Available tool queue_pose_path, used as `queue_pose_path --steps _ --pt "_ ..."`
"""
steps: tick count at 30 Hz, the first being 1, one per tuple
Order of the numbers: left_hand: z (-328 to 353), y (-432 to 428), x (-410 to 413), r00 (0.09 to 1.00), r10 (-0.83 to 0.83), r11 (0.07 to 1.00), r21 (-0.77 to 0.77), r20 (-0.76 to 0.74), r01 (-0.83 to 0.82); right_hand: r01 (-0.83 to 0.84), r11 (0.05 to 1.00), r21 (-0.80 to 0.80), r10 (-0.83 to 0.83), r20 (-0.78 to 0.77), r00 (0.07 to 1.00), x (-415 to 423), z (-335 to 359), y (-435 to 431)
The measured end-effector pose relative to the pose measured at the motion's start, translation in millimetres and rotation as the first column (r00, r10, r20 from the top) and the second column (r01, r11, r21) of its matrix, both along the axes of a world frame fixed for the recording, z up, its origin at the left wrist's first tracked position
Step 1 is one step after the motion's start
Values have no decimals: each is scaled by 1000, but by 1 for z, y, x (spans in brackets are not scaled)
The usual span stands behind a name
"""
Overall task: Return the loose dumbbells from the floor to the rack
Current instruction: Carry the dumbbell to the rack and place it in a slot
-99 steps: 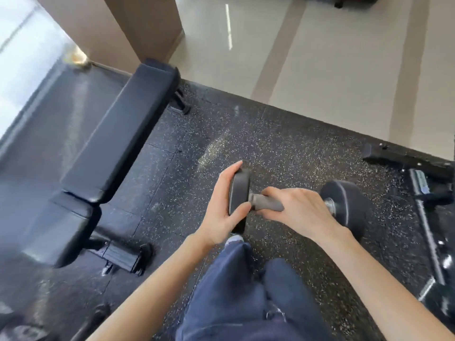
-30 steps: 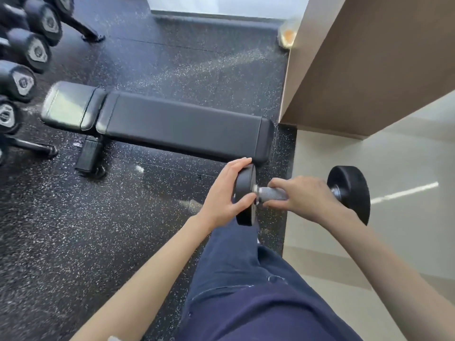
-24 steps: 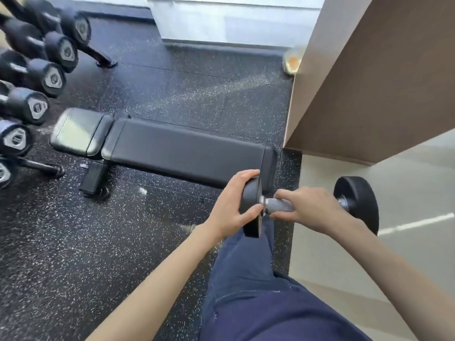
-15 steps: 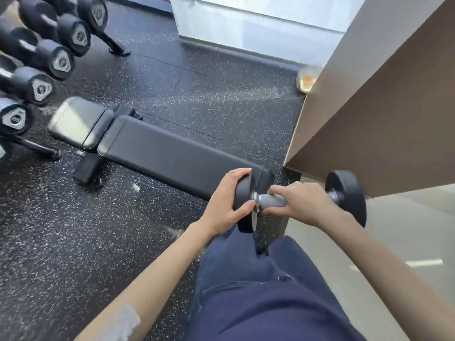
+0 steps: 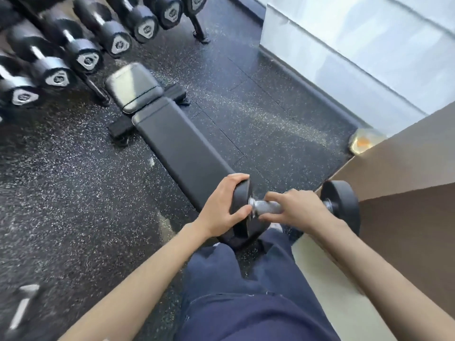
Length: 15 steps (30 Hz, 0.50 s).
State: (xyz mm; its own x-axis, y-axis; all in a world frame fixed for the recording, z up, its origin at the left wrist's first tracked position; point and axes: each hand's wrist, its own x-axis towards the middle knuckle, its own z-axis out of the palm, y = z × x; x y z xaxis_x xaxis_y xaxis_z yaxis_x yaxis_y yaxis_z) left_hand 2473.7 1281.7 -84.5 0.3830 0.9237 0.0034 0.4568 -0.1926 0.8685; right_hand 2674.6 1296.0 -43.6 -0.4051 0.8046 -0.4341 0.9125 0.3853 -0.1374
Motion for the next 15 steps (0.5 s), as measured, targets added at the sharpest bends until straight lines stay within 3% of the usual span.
queue_pose_path --steps 7,15 --pt "5 15 60 975 218 976 4 -38 -218 -204 979 5 204 -4 979 52 2 59" --pt "6 36 114 941 322 946 -6 -101 -325 -327 945 -11 326 -21 945 98 0 104"
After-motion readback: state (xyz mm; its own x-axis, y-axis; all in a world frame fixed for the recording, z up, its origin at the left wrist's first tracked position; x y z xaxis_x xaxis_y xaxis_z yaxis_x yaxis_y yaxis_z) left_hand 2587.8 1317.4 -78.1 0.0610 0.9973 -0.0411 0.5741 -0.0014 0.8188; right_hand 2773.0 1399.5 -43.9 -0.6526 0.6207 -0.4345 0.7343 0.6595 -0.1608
